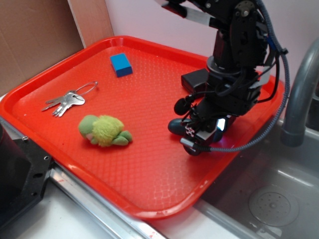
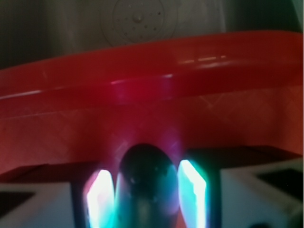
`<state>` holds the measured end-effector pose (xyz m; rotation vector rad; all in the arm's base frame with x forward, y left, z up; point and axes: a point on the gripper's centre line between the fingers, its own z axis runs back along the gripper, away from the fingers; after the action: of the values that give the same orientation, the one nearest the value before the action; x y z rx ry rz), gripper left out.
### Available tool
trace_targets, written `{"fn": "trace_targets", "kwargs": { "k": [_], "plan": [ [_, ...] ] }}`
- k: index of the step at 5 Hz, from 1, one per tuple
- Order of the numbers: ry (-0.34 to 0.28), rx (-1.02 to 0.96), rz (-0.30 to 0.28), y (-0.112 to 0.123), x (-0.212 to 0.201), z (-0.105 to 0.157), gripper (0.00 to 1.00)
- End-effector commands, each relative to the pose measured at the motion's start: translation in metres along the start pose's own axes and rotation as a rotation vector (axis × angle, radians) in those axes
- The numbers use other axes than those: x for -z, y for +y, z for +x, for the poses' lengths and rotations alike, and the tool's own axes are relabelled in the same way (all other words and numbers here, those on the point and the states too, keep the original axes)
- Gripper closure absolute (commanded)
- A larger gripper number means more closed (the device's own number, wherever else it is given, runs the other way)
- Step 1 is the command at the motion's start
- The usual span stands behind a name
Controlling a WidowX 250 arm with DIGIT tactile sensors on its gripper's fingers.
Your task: Grab the plastic pickle.
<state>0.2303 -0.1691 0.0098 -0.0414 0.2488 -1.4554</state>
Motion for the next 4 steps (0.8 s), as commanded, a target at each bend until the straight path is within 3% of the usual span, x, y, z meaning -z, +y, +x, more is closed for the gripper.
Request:
{"fn": "trace_targets", "kwargs": {
  "k": [1, 2, 3, 4],
  "plan": [
    [0.099, -0.038, 0.018, -0.037, -0.029, -0.011, 1.00],
    [-0.073, -0.278, 0.128, -0.080, -0.065, -0.026, 1.00],
    [-0.248, -0.467, 0.188, -0.132, -0.096, -0.049, 1.00],
    [-0.353, -0.545, 0.213, -0.168, -0.133, -0.072, 1.00]
  ]
}}
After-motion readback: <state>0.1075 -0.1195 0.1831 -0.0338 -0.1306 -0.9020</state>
